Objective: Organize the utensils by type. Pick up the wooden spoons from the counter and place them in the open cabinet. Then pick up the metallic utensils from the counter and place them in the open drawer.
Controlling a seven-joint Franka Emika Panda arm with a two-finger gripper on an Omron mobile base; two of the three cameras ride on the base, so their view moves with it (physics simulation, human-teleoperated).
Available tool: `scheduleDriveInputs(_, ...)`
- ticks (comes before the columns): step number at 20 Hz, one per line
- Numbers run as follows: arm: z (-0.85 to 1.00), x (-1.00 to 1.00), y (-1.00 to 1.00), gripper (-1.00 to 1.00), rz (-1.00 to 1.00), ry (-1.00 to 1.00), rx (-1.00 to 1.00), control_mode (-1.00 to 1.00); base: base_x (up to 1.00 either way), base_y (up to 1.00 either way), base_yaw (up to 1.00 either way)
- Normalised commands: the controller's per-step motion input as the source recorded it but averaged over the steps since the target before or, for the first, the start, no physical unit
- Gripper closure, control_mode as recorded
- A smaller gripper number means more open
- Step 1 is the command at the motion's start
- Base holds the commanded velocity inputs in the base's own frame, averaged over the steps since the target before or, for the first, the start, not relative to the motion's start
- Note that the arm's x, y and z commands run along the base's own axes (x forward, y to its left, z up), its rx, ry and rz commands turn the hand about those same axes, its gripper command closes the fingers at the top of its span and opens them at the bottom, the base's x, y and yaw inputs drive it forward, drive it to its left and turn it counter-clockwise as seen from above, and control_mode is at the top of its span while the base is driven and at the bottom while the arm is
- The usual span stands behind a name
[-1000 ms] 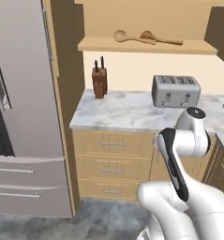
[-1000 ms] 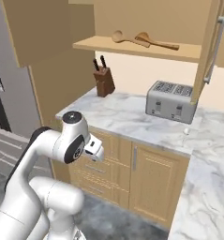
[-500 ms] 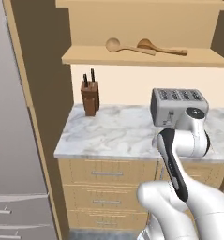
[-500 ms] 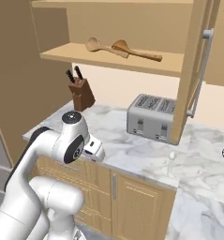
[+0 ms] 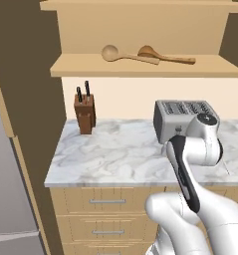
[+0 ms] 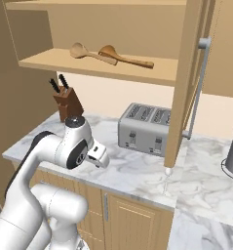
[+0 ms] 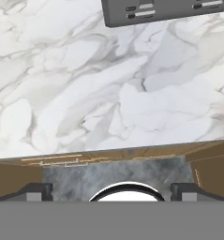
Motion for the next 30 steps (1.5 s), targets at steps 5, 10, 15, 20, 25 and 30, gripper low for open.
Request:
scheduleDriveInputs(5, 0.0, 0.0, 0.0, -1.0, 0.0, 0.0, 0.0, 1.0, 0.0, 0.0, 0.0)
scheduleDriveInputs(10, 0.0, 0.0, 0.0, -1.0, 0.0, 0.0, 0.0, 1.0, 0.0, 0.0, 0.0)
scheduleDriveInputs(15, 0.0, 0.0, 0.0, -1.0, 0.0, 0.0, 0.0, 1.0, 0.0, -0.03, -0.03)
scheduleDriveInputs(20, -0.06, -0.01, -0.35, -1.0, -0.19, -0.08, -0.1, -1.0, 0.0, 0.0, 0.0)
scheduleDriveInputs(25, -0.06, -0.04, -0.39, -1.0, -0.01, -0.13, -0.18, -1.0, 0.0, 0.0, 0.0)
scheduleDriveInputs(30, 0.0, 0.06, -0.47, -1.0, 0.01, 0.02, -0.11, -1.0, 0.0, 0.0, 0.0)
